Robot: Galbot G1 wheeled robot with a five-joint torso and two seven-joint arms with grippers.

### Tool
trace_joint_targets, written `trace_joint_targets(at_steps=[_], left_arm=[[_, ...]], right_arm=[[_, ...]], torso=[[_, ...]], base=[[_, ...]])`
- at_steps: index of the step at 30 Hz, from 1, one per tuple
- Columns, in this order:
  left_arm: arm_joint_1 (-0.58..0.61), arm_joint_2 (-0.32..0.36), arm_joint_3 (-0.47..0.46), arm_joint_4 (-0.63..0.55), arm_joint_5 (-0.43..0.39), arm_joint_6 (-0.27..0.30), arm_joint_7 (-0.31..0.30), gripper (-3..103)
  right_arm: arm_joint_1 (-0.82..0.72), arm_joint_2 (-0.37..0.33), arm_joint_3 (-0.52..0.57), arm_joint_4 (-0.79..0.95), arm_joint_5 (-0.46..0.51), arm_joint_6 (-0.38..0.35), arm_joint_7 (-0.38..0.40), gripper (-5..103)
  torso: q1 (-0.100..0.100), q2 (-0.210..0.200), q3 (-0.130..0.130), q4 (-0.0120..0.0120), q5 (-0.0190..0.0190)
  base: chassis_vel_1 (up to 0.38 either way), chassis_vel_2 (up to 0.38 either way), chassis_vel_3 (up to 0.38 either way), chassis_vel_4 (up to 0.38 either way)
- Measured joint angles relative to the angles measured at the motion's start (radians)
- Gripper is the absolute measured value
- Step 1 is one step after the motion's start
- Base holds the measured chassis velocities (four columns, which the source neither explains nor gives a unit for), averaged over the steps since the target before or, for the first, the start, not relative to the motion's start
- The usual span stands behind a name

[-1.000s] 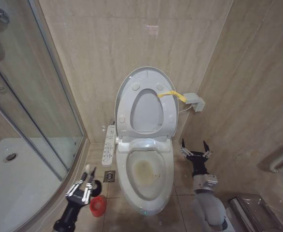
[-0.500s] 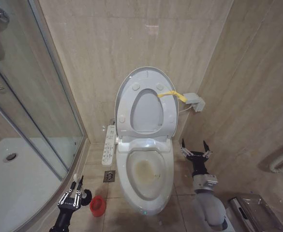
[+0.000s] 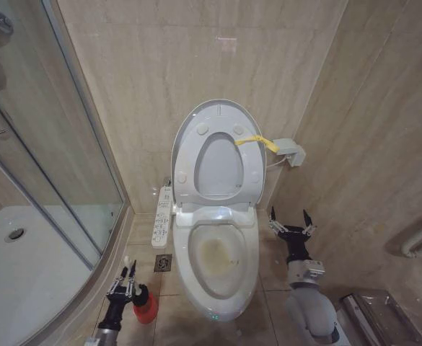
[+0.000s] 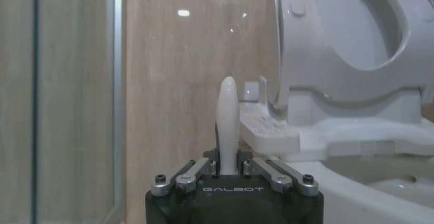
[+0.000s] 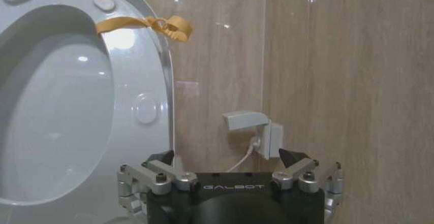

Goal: Open the toilet lid, clean the toilet bowl with a toilet brush, close the toilet lid, and flush.

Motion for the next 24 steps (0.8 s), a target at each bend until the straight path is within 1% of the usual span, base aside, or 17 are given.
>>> trace_joint_targets(at_steps=[5, 10, 13, 24], left_arm=[[-0.031, -0.004, 0.027, 0.074, 0.032, 0.0, 0.0, 17], [-0.075, 0.003, 0.068, 0.155, 0.034, 0.0, 0.001, 17], [-0.092, 0.001, 0.08, 0.173, 0.034, 0.0, 0.001, 17], [-0.156, 0.017, 0.106, 0.259, 0.033, 0.0, 0.01, 17]], right_arm=[[0.0, 0.0, 0.0, 0.0, 0.0, 0.0, 0.0, 100], [0.0, 0.0, 0.0, 0.0, 0.0, 0.0, 0.0, 100], [0.0, 0.0, 0.0, 0.0, 0.0, 0.0, 0.0, 100], [0.0, 0.0, 0.0, 0.0, 0.0, 0.0, 0.0, 100]], torso=[[0.0, 0.0, 0.0, 0.0002, 0.0], [0.0, 0.0, 0.0, 0.0003, -0.0002], [0.0, 0.0, 0.0, -0.0001, -0.0002], [0.0, 0.0, 0.0, 0.0001, -0.0001]], base=[[0.0, 0.0, 0.0, 0.0], [0.0, 0.0, 0.0, 0.0], [0.0, 0.0, 0.0, 0.0], [0.0, 0.0, 0.0, 0.0]])
